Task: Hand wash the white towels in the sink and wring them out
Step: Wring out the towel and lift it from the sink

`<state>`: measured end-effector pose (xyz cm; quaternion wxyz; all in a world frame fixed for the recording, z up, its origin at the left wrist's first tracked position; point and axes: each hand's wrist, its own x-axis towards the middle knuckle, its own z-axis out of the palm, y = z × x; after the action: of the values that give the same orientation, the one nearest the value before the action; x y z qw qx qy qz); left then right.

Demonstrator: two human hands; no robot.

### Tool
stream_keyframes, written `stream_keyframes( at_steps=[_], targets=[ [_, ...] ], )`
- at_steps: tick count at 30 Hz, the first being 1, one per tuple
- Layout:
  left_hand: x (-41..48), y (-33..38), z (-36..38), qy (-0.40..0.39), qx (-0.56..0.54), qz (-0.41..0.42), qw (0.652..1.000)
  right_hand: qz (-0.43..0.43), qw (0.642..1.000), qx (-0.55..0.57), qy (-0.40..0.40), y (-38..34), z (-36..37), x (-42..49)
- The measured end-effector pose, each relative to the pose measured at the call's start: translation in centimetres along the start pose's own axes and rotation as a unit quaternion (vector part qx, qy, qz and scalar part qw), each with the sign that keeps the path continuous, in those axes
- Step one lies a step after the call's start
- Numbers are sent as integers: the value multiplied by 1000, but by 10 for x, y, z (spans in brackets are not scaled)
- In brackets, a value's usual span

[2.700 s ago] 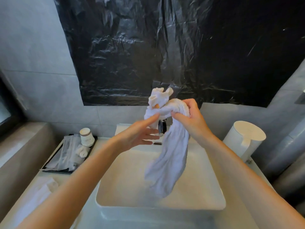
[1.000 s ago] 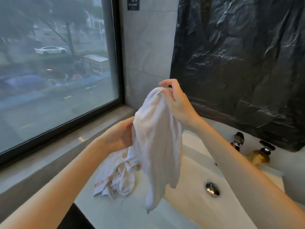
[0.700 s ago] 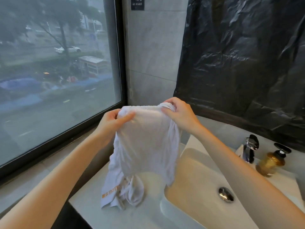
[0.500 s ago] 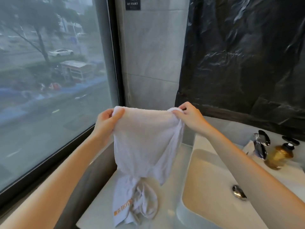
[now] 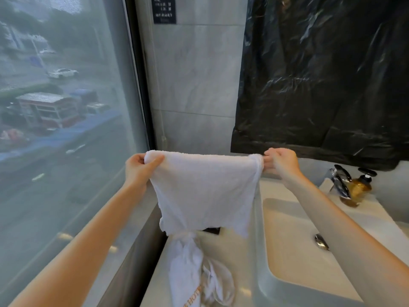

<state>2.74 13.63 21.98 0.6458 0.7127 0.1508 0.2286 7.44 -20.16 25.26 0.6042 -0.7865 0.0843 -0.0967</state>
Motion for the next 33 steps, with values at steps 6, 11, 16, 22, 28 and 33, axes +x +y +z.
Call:
stream_keyframes(
  at_steps=[6, 11, 16, 22, 28, 33],
  targets=[
    [-12, -7, -1, -24, 87, 34, 995, 74, 977, 36, -198, -1, -14, -15],
    [-47, -10, 12, -41, 139, 63, 988, 102, 958, -2, -266, 43, 20, -40],
    [-67, 21, -2, -52, 78, 82, 992, 119, 930, -82, -337, 70, 45, -49],
    [-104, 65, 16, -87, 13, 112, 990, 324, 797, -13, -509, 115, 67, -75],
    [-133, 71, 33, -79, 2, 88, 993, 350, 826, 145, -418, 140, 85, -104],
    [-131, 54, -9, 32, 15, 52, 998, 191, 918, 128, -323, 102, 47, -70]
  ],
)
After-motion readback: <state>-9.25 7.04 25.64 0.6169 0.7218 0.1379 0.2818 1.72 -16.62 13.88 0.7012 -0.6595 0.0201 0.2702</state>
